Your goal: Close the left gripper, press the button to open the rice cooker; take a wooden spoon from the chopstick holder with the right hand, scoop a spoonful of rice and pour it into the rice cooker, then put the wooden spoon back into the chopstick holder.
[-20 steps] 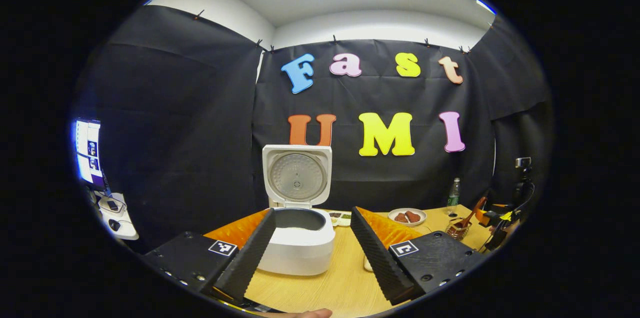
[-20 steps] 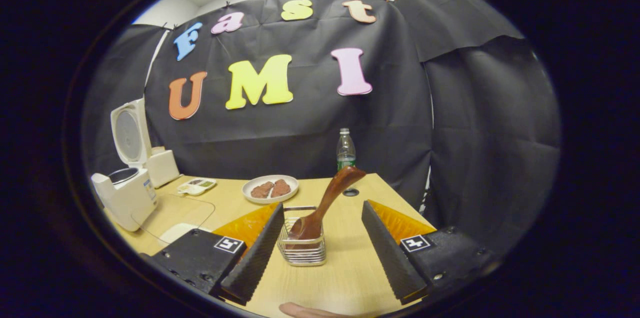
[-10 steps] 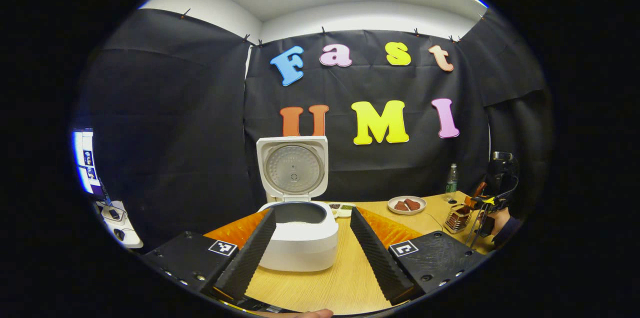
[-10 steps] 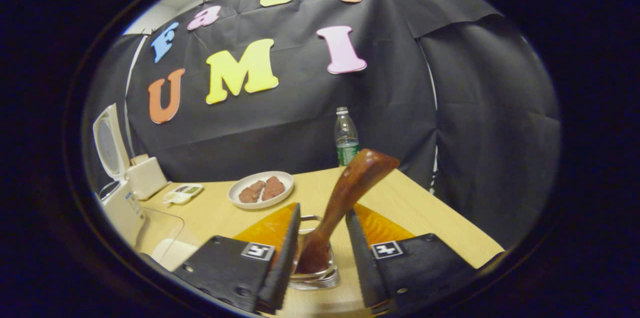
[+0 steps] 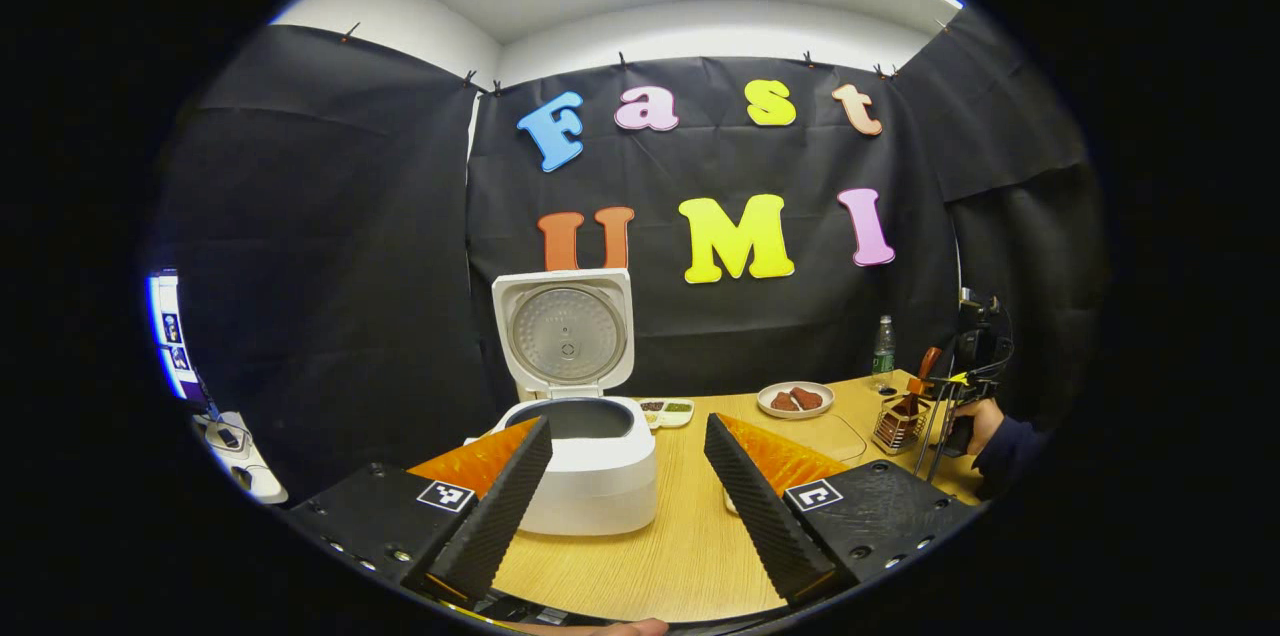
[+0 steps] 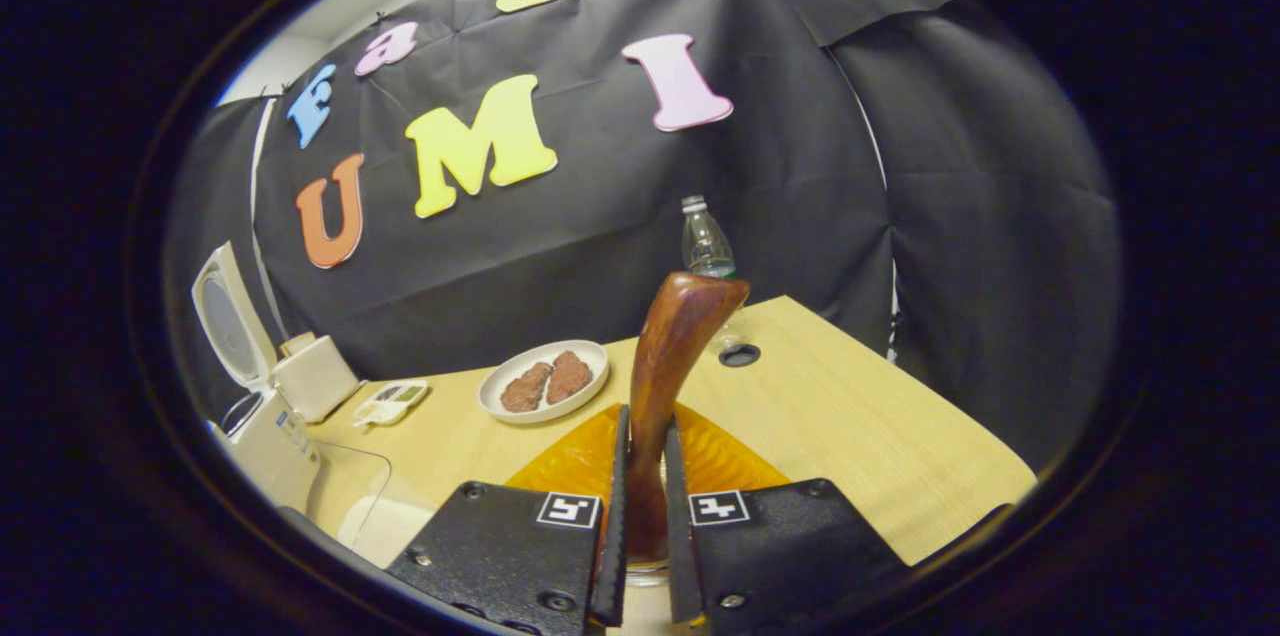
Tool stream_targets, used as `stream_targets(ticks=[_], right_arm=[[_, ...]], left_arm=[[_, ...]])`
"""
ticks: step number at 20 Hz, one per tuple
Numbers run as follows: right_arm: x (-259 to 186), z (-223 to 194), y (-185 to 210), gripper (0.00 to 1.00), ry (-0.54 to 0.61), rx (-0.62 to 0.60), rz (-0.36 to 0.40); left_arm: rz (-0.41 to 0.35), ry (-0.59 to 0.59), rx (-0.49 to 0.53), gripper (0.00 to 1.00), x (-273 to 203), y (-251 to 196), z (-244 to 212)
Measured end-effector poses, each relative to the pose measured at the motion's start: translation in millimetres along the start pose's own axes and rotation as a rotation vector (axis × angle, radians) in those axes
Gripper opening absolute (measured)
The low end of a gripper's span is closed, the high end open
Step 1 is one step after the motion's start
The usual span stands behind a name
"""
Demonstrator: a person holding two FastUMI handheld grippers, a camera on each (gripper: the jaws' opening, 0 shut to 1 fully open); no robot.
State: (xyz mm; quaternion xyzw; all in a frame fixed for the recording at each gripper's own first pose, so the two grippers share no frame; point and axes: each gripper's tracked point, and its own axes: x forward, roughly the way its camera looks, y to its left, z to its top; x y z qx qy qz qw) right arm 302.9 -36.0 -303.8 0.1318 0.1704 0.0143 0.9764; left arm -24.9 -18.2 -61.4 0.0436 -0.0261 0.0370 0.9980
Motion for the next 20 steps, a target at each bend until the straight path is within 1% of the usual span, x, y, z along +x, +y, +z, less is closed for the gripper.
stream_targets(ticks=[2, 4, 7, 8, 10, 14, 17, 18, 20], right_arm=[[-4, 1, 5, 0.18, 0.006, -0.001, 0.011], [-10, 2, 7, 0.14, 0.001, -0.014, 0.004], [-23, 20, 10, 0.1, -0.065, -0.034, -0.023], [-27, 26, 12, 0.1, -0.088, -0.058, -0.031], [-34, 41, 15, 0.1, -0.119, -0.128, -0.073], [-67, 81, 56, 0.1, -0.211, -0.184, -0.04], [-90, 96, 84, 0.09, -0.259, -0.235, -0.047], [-96, 98, 98, 0.09, -0.264, -0.241, -0.032], [-107, 96, 130, 0.09, -0.266, -0.241, 0.025]], left_arm=[[-0.001, 0.001, -0.009, 0.97, -3, 2, -1], [-0.005, -0.001, -0.017, 0.97, -7, 6, -2], [-0.031, -0.018, -0.024, 0.97, -16, 7, -2], [-0.029, -0.017, -0.027, 0.97, -18, 12, -2], [-0.028, -0.016, -0.034, 0.97, -21, 18, -6], [-0.021, -0.025, -0.046, 0.97, -25, 31, -11], [-0.014, -0.024, -0.059, 0.97, -28, 37, -12], [-0.013, -0.03, -0.061, 0.97, -28, 40, -11], [-0.008, -0.029, -0.065, 0.97, -30, 45, -12]])
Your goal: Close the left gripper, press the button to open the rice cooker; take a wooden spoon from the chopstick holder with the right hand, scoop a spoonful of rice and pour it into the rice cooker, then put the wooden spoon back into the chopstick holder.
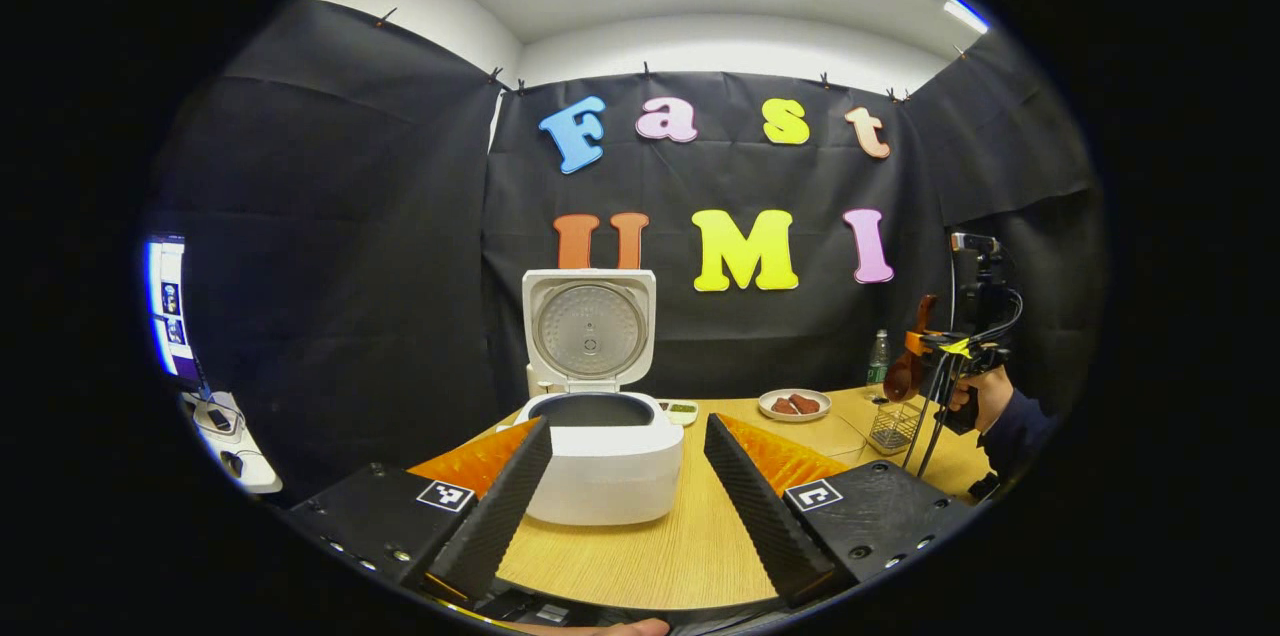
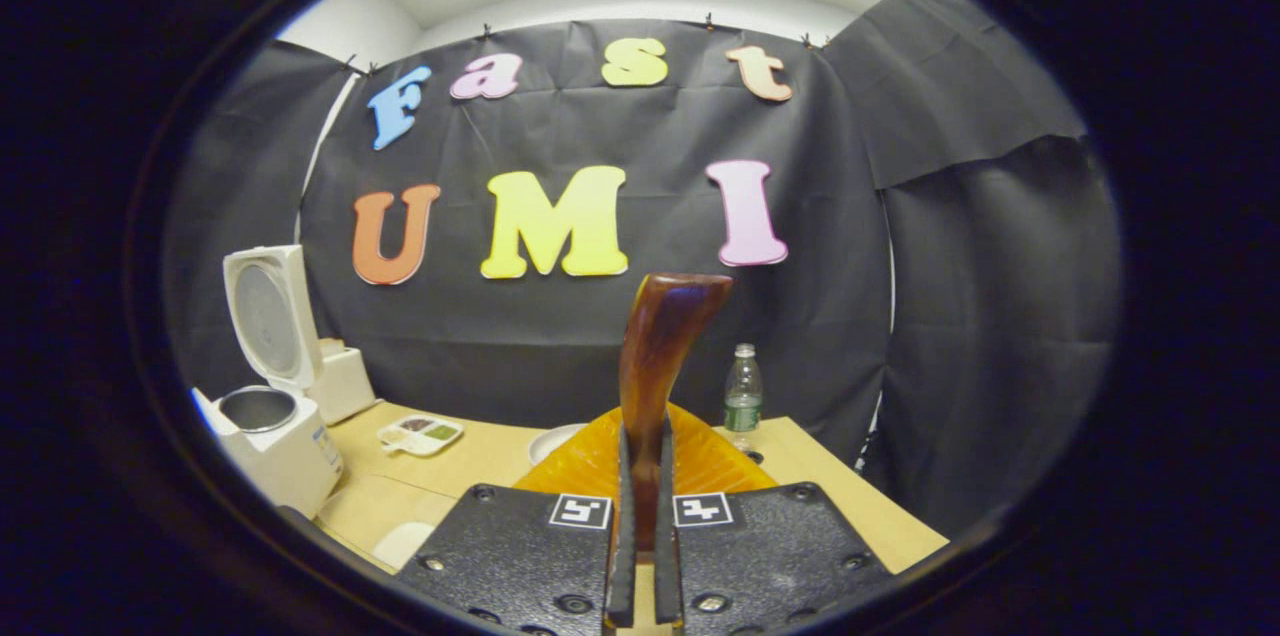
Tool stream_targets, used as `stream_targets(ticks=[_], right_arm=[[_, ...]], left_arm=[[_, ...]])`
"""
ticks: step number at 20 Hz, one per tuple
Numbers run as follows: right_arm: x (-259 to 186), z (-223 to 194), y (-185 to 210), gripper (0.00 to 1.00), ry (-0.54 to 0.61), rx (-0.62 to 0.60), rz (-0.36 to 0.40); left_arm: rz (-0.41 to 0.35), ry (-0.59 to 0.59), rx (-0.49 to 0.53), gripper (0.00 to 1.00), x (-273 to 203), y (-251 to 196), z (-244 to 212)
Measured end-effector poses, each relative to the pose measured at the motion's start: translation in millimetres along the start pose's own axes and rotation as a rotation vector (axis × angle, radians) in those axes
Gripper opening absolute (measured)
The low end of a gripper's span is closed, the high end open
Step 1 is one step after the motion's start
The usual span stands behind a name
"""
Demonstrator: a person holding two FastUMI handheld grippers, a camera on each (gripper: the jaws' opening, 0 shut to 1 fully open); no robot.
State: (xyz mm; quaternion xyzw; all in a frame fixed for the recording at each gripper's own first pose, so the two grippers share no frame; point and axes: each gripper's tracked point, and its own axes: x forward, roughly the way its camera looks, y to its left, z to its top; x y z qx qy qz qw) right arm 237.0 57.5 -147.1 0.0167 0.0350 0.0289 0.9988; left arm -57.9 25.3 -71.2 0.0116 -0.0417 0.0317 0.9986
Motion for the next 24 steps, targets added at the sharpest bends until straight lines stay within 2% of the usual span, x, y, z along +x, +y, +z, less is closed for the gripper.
stream_targets(ticks=[5, 9, 10, 15, 18, 20, 22, 24], right_arm=[[-4, 0, 66, 0.1, -0.01, -0.026, 0.092], [5, -37, 130, 0.09, 0.05, -0.062, 0.228], [7, -48, 139, 0.09, 0.068, -0.079, 0.241], [13, -108, 132, 0.1, 0.149, -0.196, 0.154], [19, -132, 117, 0.09, 0.2, -0.215, 0.102], [20, -150, 119, 0.09, 0.244, -0.23, 0.092], [17, -153, 133, 0.1, 0.233, -0.26, 0.105], [3, -157, 156, 0.09, 0.257, -0.175, 0.169]], left_arm=[[0.022, 0.004, -0.005, 0.97, -5, 14, -1], [0.049, 0.014, -0.001, 0.97, -10, 27, 1], [0.052, 0.012, 0.0, 0.97, -11, 29, 2], [0.097, -0.007, -0.004, 0.97, -16, 44, 8], [0.107, -0.006, -0.012, 0.97, -15, 45, 7], [0.105, 0.008, -0.026, 0.97, -11, 44, 3], [0.119, 0.018, -0.021, 0.97, -8, 46, 1], [0.132, 0.019, -0.009, 0.97, -8, 46, 1]])
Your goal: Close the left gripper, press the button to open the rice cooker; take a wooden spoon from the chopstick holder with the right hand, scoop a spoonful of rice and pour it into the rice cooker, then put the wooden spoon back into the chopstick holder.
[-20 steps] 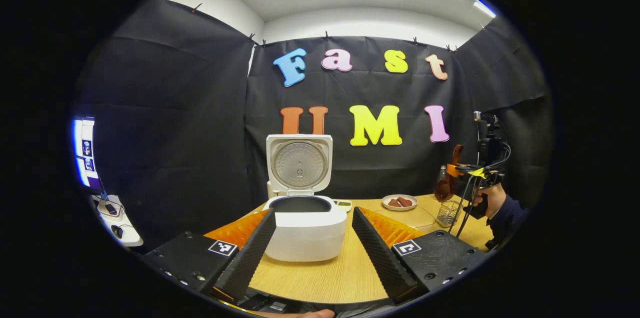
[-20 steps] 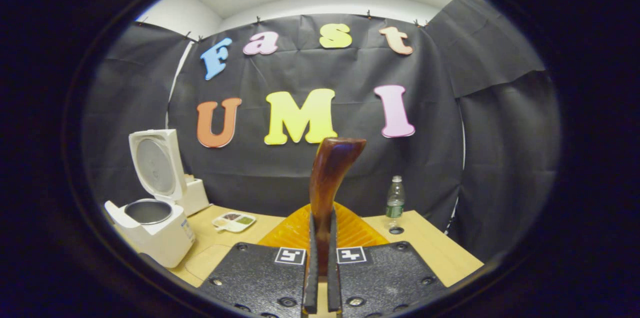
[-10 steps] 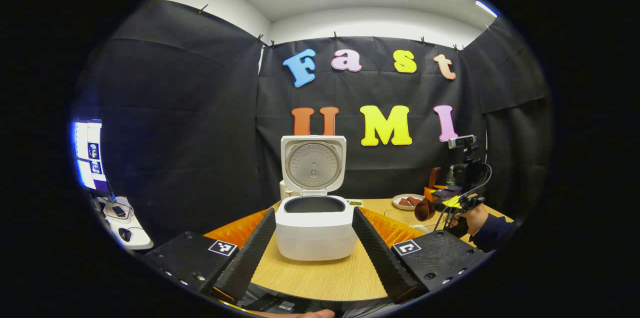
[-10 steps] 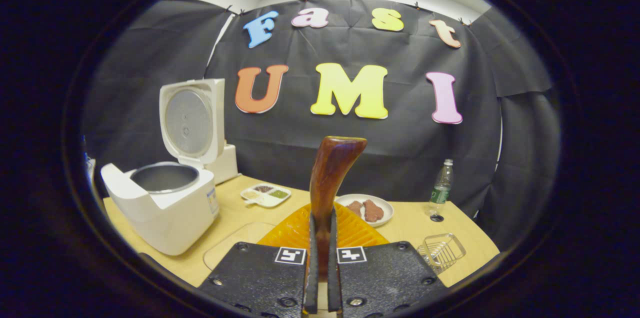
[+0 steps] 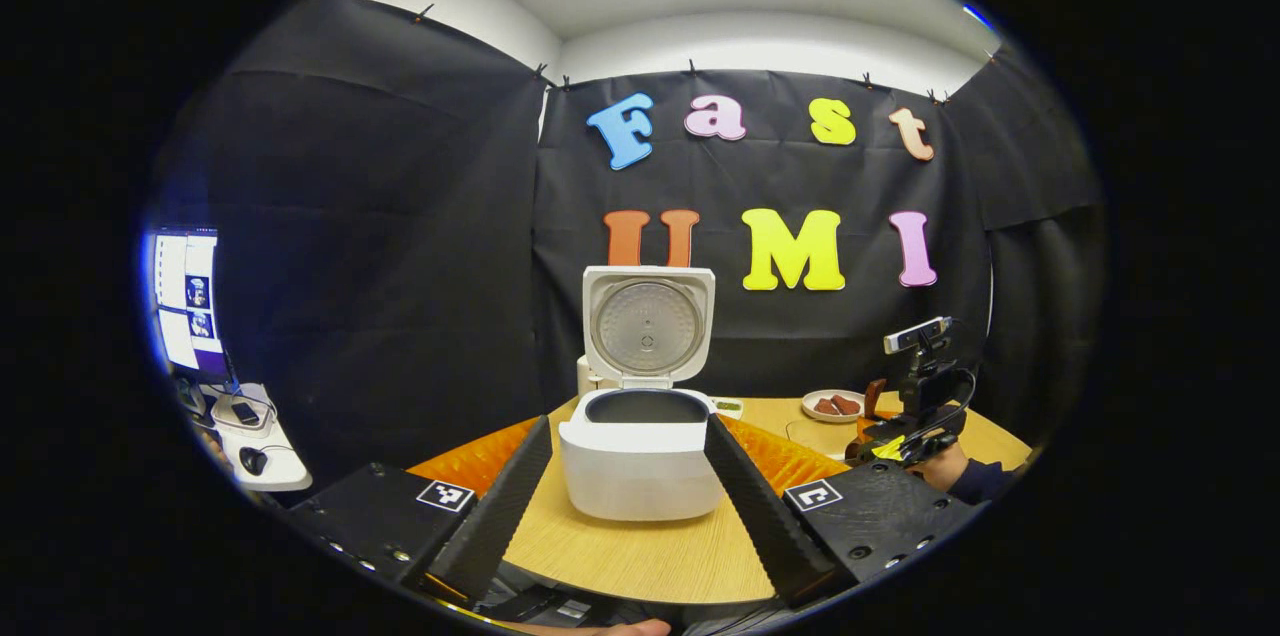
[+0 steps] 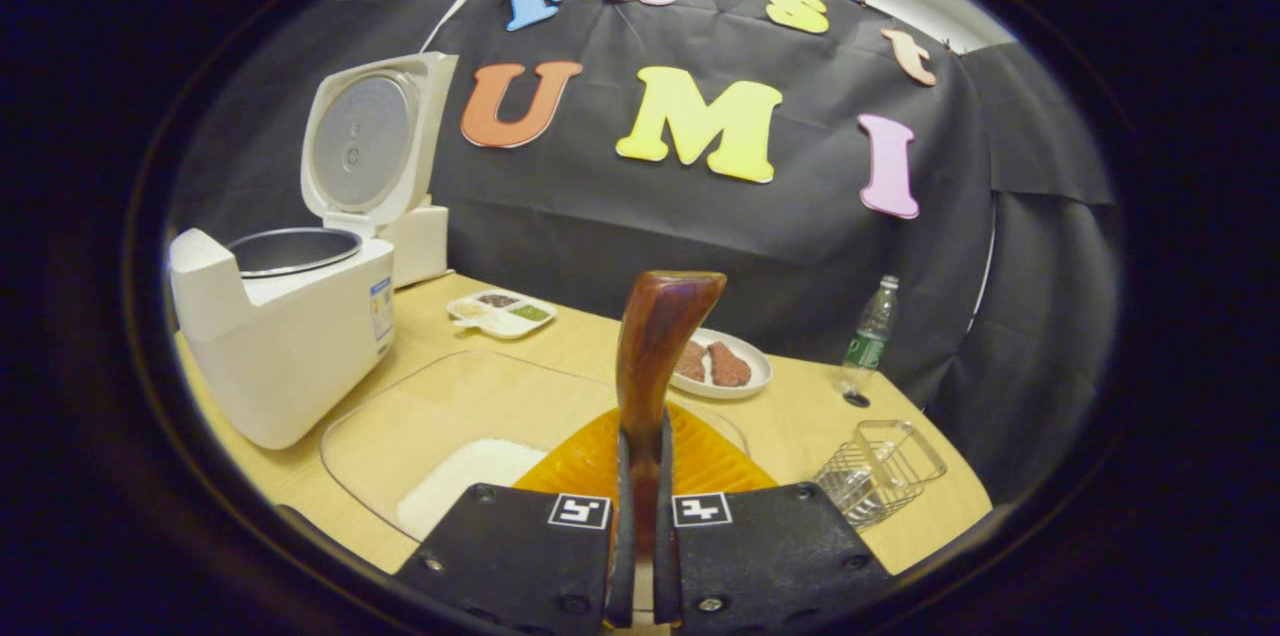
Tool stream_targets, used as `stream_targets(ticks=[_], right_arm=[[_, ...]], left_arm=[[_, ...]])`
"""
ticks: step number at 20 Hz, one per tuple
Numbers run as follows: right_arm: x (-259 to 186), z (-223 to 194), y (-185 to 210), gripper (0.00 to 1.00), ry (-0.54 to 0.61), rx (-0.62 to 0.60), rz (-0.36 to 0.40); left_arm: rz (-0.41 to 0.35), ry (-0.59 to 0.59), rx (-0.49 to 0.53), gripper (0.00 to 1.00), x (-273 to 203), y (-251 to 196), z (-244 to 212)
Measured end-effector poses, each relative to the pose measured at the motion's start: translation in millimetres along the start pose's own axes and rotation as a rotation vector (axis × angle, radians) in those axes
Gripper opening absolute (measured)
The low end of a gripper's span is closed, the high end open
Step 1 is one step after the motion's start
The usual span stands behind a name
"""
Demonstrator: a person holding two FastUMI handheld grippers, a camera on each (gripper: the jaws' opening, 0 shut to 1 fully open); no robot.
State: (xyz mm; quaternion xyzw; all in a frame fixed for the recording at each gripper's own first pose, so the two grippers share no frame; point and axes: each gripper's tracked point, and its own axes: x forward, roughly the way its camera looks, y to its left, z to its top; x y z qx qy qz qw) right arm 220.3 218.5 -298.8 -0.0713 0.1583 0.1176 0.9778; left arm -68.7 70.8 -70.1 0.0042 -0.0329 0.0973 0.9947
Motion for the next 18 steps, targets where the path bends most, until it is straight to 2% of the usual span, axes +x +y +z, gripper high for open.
stream_targets(ticks=[5, 9, 11, 16, 18], right_arm=[[1, 1, 33, 0.1, 0.022, 0.125, 0.111], [7, 2, 53, 0.09, 0.092, 0.302, 0.281], [8, 3, 51, 0.09, 0.124, 0.393, 0.337], [10, 2, 26, 0.07, 0.157, 0.65, 0.392], [11, 5, 4, 0.05, 0.131, 0.704, 0.341]], left_arm=[[0.016, -0.009, 0.037, 0.97, 6, -6, 5], [0.004, -0.01, 0.031, 0.97, 12, -13, 9], [-0.003, -0.007, 0.027, 0.97, 17, -15, 10], [-0.009, -0.005, 0.043, 0.97, 32, -22, 20], [-0.02, -0.002, 0.05, 0.97, 40, -27, 21]])
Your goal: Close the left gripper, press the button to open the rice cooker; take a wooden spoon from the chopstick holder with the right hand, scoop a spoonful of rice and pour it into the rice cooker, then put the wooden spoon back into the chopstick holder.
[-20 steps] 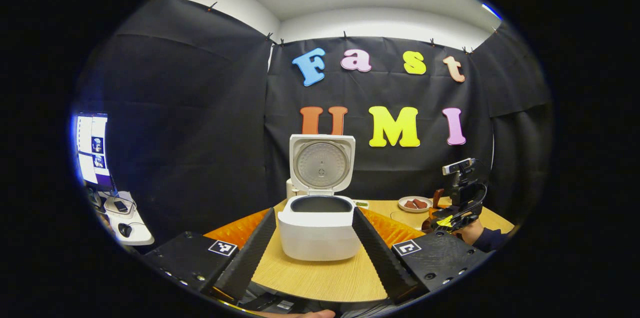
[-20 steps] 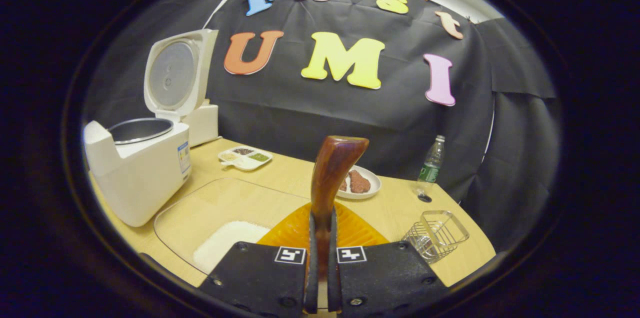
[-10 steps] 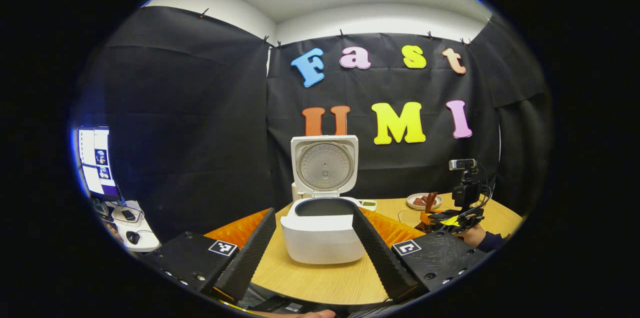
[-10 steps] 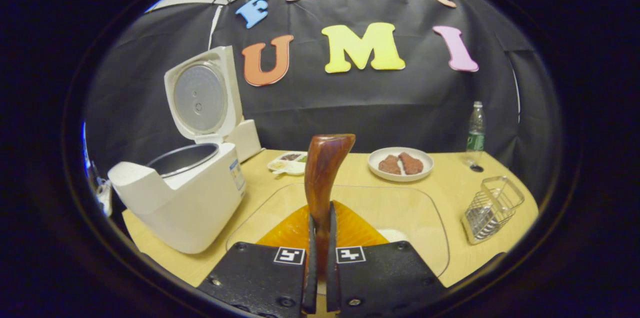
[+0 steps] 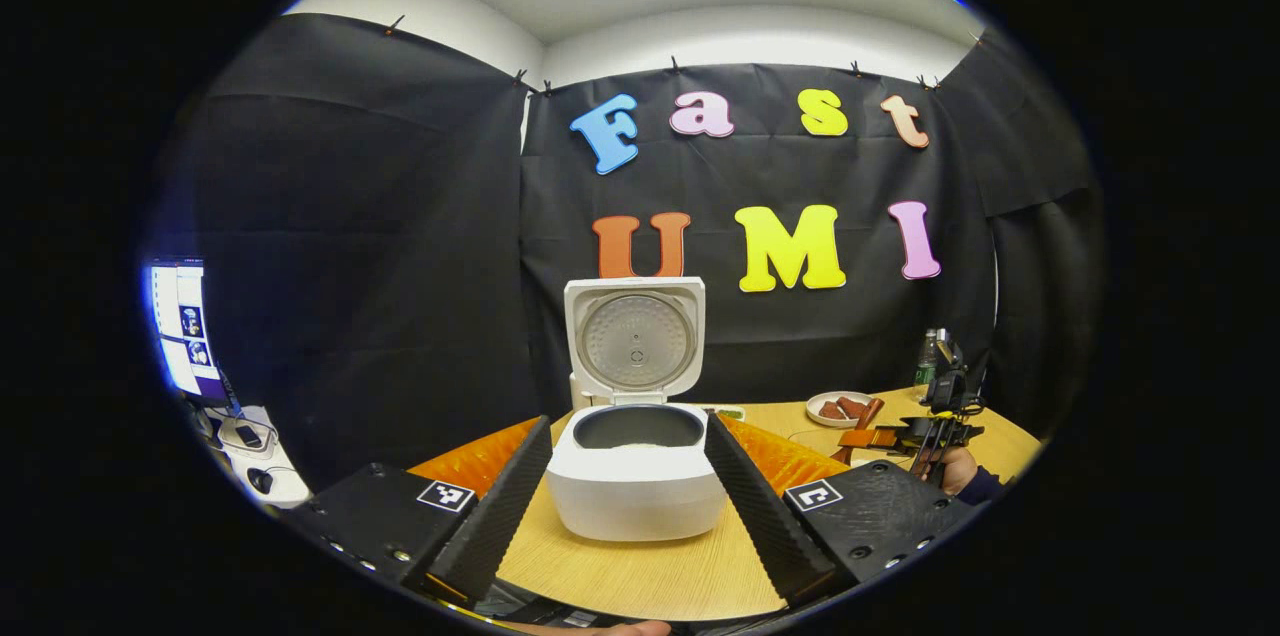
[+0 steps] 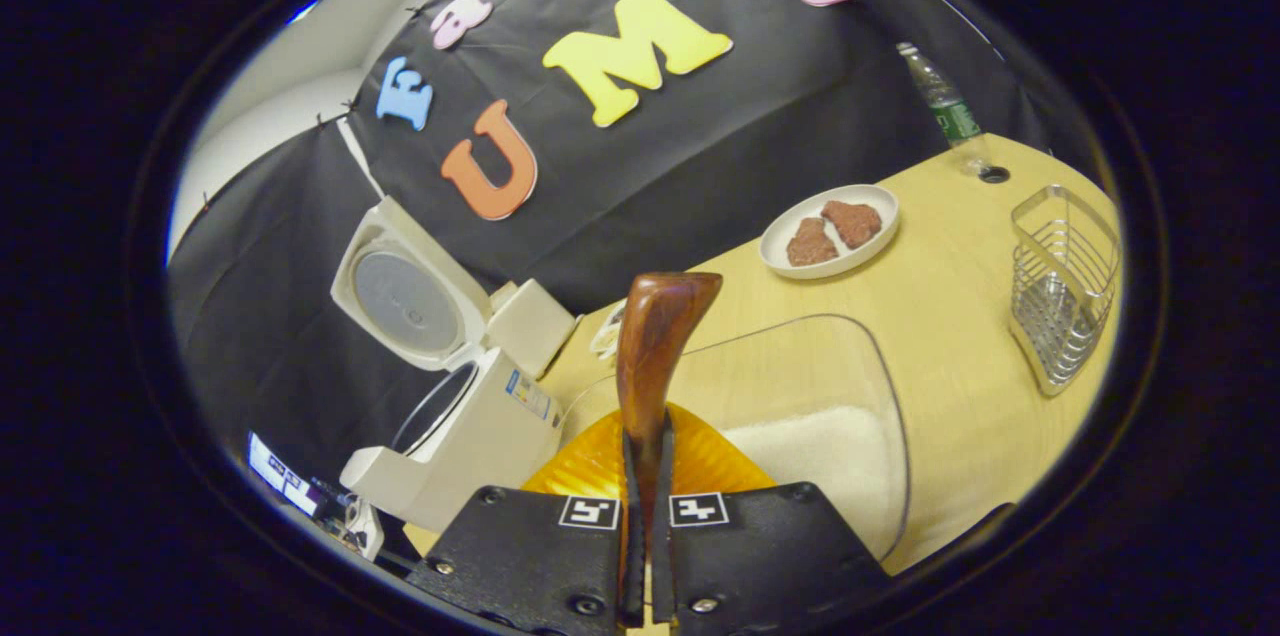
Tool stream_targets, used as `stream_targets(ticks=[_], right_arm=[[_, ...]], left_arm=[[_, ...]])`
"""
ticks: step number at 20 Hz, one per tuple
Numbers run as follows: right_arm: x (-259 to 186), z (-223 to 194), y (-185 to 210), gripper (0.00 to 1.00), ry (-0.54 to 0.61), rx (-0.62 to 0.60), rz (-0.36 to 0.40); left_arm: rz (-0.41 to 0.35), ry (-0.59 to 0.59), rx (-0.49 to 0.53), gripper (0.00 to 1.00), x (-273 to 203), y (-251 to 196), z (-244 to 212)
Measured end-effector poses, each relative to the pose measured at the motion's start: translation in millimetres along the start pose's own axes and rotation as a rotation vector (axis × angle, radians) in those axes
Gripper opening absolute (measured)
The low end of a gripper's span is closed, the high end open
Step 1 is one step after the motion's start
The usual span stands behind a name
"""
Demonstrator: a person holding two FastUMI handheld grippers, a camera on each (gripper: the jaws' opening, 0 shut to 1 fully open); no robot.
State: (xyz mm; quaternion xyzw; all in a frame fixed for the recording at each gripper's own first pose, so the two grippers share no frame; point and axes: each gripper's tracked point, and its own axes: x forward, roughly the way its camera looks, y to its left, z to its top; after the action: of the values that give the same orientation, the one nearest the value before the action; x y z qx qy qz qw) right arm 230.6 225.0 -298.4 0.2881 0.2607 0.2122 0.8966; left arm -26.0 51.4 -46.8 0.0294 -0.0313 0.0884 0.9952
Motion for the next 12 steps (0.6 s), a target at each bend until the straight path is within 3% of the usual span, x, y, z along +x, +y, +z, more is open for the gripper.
stream_targets(ticks=[2, 7, 12], right_arm=[[-8, 16, -10, 0.05, -0.052, 0.069, -0.011], [-32, 51, -28, 0.05, -0.128, 0.341, 0.045], [-50, 74, -45, 0.04, -0.159, 0.509, 0.072]], left_arm=[[-0.006, 0.006, 0.011, 0.97, 11, -5, 3], [-0.029, 0.005, 0.015, 0.97, 31, -16, 12], [-0.048, 0.009, 0.021, 0.97, 38, -20, 10]])
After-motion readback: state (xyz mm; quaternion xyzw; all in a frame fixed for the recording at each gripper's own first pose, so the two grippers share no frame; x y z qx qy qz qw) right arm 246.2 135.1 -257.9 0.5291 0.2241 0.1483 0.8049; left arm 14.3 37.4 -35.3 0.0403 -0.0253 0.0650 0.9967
